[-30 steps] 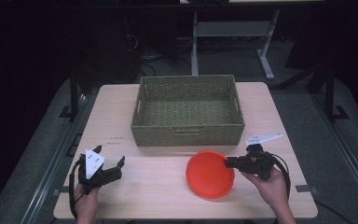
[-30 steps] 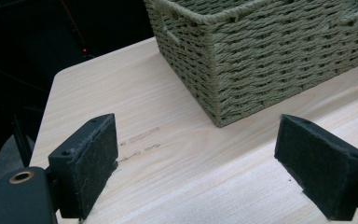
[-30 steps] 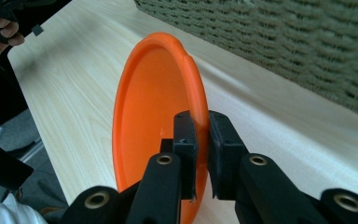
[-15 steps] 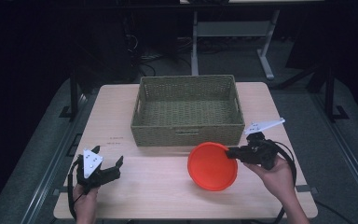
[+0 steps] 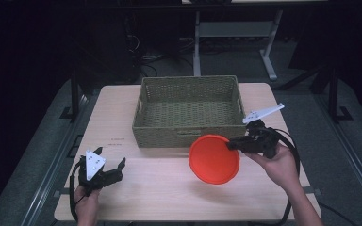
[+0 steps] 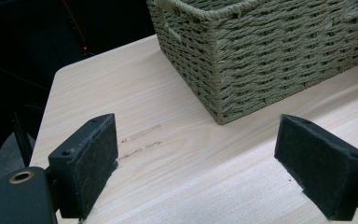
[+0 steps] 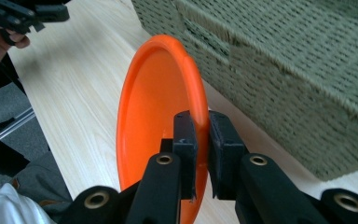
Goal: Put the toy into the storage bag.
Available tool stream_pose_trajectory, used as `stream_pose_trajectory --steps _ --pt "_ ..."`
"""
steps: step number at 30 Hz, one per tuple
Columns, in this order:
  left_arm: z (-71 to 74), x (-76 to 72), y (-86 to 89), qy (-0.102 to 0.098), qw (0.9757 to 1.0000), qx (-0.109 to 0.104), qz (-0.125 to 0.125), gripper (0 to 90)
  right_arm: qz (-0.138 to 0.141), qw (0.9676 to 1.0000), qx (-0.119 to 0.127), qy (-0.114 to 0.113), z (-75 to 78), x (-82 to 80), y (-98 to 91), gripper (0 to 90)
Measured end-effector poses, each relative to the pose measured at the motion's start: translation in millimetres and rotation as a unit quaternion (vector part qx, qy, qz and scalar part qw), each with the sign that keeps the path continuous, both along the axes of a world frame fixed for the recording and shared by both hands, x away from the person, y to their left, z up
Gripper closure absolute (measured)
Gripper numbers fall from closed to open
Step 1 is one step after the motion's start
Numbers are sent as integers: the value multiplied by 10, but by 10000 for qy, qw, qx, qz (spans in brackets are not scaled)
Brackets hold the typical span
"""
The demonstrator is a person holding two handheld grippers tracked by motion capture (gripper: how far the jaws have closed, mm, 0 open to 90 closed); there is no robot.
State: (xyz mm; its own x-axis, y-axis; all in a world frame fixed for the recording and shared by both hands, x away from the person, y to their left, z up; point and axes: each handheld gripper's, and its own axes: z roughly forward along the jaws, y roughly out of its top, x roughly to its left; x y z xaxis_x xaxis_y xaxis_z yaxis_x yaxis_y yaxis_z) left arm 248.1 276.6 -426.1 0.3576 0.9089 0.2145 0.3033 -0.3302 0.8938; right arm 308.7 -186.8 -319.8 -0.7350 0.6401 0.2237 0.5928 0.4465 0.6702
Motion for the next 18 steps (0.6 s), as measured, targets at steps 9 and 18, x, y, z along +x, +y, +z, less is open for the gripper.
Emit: stream_pose_trajectory --steps 9,18 --pt "6 2 10 27 10000 69 -18 128 85 9997 -176 -113 188 88 91 823" --pt "0 10 16 54 10000 6 8 128 93 9996 -174 -216 357 154 149 823"
